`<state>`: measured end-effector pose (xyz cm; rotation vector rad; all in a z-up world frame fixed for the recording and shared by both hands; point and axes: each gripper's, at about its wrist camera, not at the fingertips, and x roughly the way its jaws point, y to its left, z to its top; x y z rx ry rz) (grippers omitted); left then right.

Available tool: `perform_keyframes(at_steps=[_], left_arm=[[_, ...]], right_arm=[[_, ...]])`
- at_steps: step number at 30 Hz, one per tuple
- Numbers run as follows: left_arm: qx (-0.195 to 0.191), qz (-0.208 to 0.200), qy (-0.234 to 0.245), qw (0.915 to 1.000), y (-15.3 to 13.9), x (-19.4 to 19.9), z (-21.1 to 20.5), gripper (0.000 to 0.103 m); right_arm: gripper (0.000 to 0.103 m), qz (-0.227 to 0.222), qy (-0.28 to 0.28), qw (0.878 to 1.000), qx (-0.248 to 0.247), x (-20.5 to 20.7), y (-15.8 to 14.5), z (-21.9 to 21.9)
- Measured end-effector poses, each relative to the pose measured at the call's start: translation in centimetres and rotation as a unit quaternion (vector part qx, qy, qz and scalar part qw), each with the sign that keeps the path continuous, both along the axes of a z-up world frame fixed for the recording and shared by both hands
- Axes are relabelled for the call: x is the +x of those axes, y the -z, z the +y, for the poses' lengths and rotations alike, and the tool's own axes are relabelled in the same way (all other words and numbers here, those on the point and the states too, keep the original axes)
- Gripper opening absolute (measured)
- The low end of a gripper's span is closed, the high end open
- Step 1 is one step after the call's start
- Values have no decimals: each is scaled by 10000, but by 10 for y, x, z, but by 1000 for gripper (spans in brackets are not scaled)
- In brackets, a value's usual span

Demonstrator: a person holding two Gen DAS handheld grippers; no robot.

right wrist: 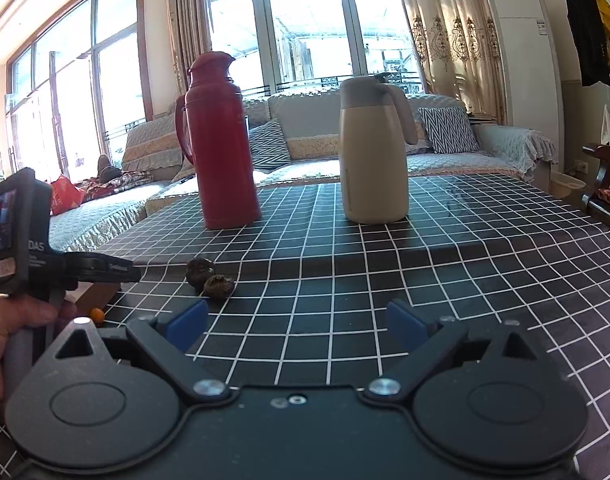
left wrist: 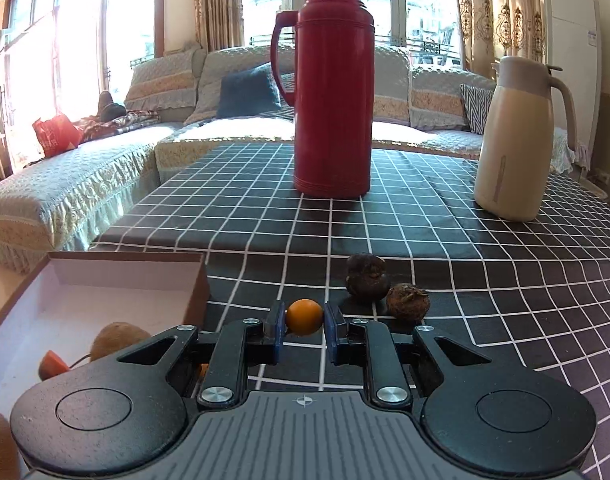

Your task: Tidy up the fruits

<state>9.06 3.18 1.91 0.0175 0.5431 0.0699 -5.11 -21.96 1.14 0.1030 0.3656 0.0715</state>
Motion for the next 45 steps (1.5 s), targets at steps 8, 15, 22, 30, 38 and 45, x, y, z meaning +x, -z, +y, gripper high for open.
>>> perform_keyframes(at_steps=[8,15,22,30,38,45], left_arm=[[241,-163,-407,9987,-17,-43,59,21],[226,42,-839,9962,-4,-65,107,21],[215,279,-843,9958,12,-72,128,21],[234,326,-837,9957,19,-78,134,21],[524,-21,-905,9945,9,-87,129,81],[408,-9,-820,9958,7,-89,133,81]], right_arm=[[96,27,-189,9998,-39,-1,2,17],[96,52,-316,9995,-36,4,3,31],[96,93,-445,9989,-126,8,7,49],[96,140,-575,9979,-260,8,10,64],[96,197,-688,9970,-306,8,12,73],[96,167,-1355,9898,-402,34,16,127]])
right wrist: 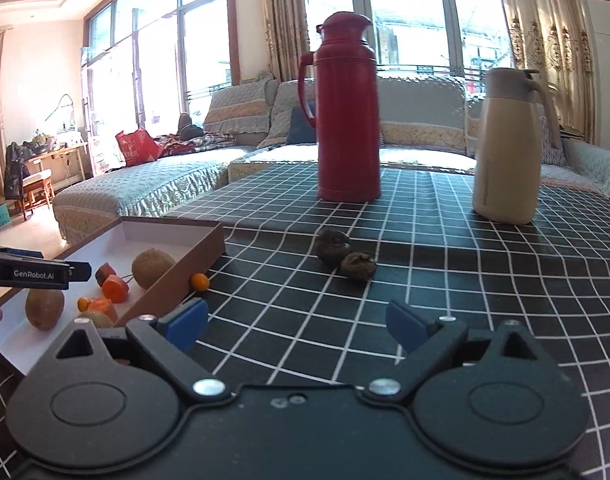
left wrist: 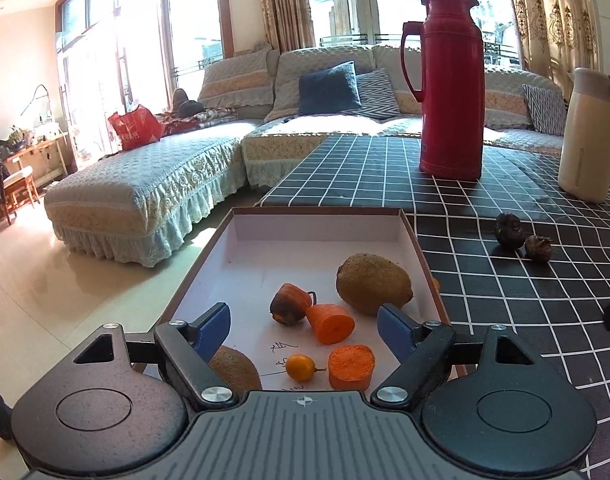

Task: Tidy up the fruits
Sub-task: 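Move the right gripper toward the kumquat lying beside the tray wall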

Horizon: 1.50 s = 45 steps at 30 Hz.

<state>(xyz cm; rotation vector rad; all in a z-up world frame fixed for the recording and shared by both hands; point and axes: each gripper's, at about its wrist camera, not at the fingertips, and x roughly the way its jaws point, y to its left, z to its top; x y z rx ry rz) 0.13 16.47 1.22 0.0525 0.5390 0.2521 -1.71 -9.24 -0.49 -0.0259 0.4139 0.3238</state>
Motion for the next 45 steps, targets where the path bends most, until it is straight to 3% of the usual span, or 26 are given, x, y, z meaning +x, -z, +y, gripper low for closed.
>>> perform_keyframes(at_steps=[7,13,25,45], left_arm=[[-98,-2,-31,9999,0,0,10,81],[-155,10,-17,9999,0,1,14,80],[-231,-38,-20,9997,-2,-1,17,80],[-342,-95,-36,9994,-5,0,25,80]], right_arm=[[79,152,-382,9972,-627,61,11,70],[62,320,-581,9943,-835,93,21,96],[55,474,-832,9896,-1075,108,29,124],[46,850,-870,9897,-751,119,28,122]])
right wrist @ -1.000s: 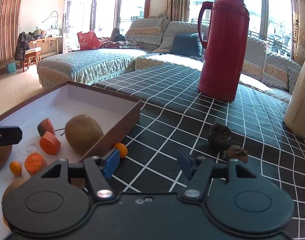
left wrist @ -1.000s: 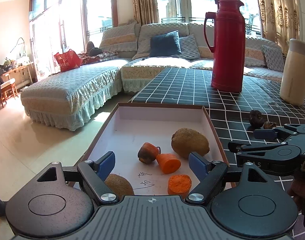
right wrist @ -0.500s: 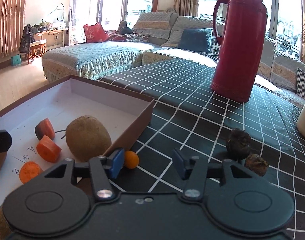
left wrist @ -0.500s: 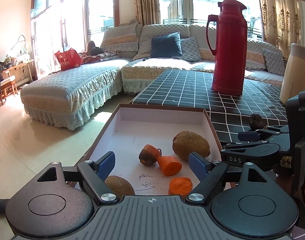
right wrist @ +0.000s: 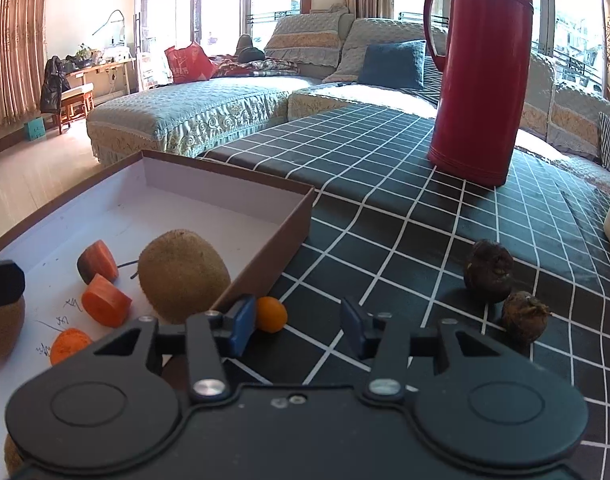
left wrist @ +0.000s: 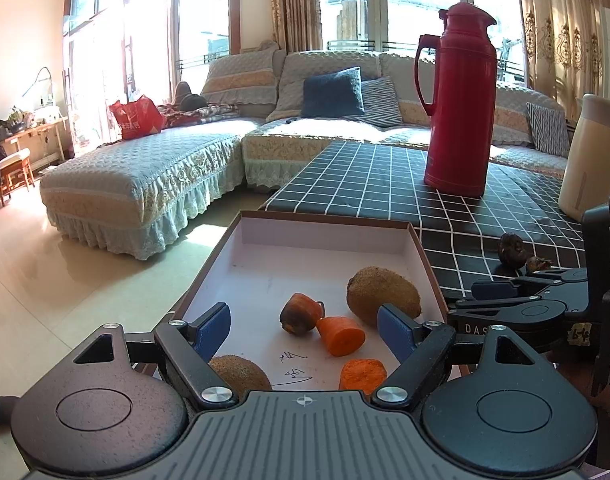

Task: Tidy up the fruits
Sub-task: 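Move the right gripper toward the kumquat lying beside the tray wall, then close the right gripper on the orange kumquat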

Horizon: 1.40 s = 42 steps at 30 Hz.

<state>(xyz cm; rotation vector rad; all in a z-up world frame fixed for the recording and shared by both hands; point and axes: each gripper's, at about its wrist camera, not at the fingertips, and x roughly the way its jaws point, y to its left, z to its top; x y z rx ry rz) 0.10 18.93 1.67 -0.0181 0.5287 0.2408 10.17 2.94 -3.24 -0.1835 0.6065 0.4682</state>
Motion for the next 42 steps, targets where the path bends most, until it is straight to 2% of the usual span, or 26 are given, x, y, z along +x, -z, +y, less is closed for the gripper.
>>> perform_keyframes(at_steps=[4,9,12,16,23,38,41,42], left_arm=[[-5,-21,1,10000,-1,-1,0,80],[14,5,18,10000,2,-1,-1,81],[-7,-4,10,10000,1,0,0,80],[-8,-23,38,10000,0,0,-3,80],[5,-5,41,10000,2,2,-2,80],[-55,-10,81,10000,2,2,-4,80],[-50,-3,84,10000,2,1,-3,80],[-53,-2,83,10000,2,1,-3,80]], right_arm=[[47,60,-94,9999,82,2,2,-4],[46,132,41,9998,151,15,1,-1],[47,277,-187,9993,184,13,2,-8],[49,141,-219,9995,176,13,2,-6],[49,238,-69,9994,220,37,2,-4],[48,623,210,9945,810,58,11,-16],[45,630,259,9941,842,56,12,-17],[34,644,256,9939,857,56,11,-17]])
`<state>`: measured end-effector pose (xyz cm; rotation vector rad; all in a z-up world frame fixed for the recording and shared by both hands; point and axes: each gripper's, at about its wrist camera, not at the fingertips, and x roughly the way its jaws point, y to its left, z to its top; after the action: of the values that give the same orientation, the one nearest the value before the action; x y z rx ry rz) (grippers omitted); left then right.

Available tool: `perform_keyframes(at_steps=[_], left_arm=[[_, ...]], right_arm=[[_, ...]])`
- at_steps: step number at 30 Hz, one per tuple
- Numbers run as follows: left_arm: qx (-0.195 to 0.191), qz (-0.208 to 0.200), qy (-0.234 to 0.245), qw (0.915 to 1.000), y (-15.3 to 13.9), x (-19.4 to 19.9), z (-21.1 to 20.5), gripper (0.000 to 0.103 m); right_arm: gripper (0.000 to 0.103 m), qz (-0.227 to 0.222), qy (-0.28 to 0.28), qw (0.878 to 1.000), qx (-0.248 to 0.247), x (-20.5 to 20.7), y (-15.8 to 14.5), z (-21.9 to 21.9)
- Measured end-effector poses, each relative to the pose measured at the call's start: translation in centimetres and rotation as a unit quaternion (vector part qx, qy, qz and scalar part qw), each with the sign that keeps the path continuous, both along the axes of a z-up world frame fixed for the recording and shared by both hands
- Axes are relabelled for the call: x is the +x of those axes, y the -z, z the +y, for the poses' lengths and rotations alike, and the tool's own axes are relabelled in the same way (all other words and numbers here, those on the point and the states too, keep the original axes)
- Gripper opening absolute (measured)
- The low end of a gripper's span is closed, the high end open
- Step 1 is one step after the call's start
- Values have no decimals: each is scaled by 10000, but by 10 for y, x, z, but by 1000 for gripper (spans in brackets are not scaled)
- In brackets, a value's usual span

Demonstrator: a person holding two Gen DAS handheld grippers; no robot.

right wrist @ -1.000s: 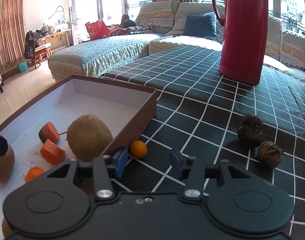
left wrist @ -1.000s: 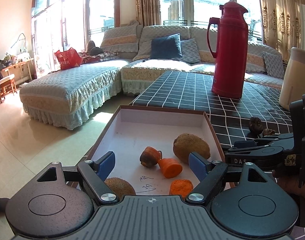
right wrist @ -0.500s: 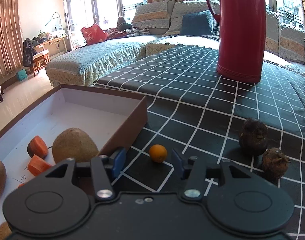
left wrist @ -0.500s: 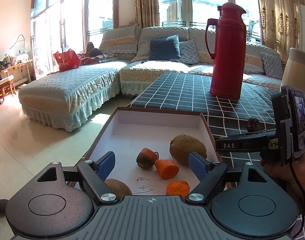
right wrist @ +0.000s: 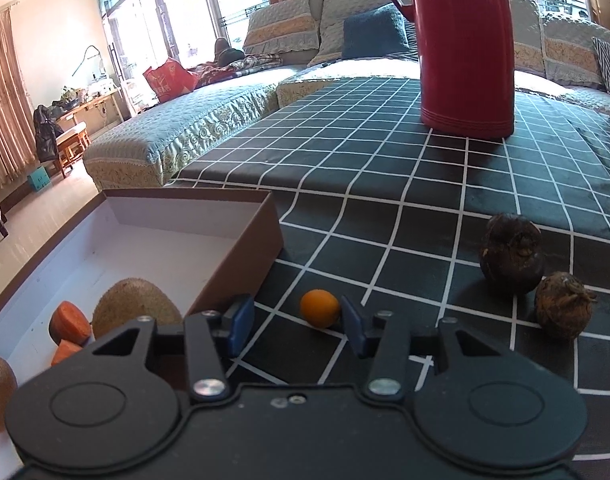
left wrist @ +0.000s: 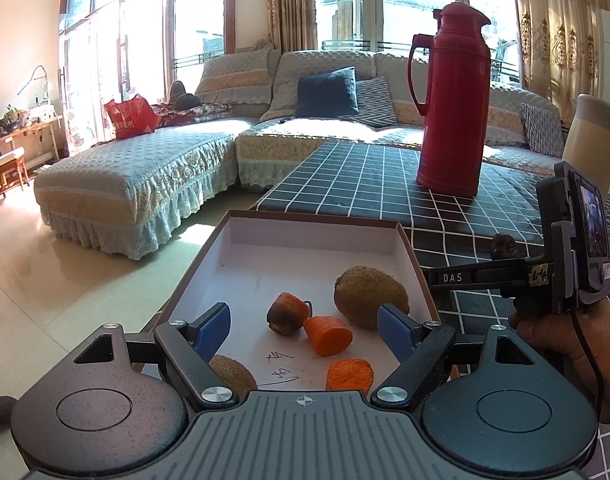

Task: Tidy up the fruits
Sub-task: 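Close the right gripper on the orange kumquat, then carry the kumquat with the right gripper into the tray and release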

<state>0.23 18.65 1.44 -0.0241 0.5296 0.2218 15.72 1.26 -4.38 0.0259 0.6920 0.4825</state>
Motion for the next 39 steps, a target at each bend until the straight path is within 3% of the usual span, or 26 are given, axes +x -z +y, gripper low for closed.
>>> perform_keyframes(at_steps=[1,3,14,20,25,30,39], left_arm=[[-3,1,3,10000,0,0,0,80],[14,-3,1,10000,0,1,-1,80],[24,-12,15,10000,-1,1,-2,80],[41,-31,28,10000,-4,-3,-1,80],[-10,-36,-55,10000,-6,-6,5,80],[46,-3,-81,10000,-8,-8,11,81],[-15,37,-235,9997,-6,-8,21,81]], right_arm=[[23,41,20,10000,11,0,0,0],[20,-8,30,10000,-59,-1,0,1],[18,-137,-64,9999,10,-14,-7,-1],[18,-569,-248,9977,280,-42,-46,-2],[18,-838,-841,9926,242,-78,-74,24],[18,-816,-1040,9912,-28,-95,-68,42],[18,-807,-866,9929,138,-110,-73,29]])
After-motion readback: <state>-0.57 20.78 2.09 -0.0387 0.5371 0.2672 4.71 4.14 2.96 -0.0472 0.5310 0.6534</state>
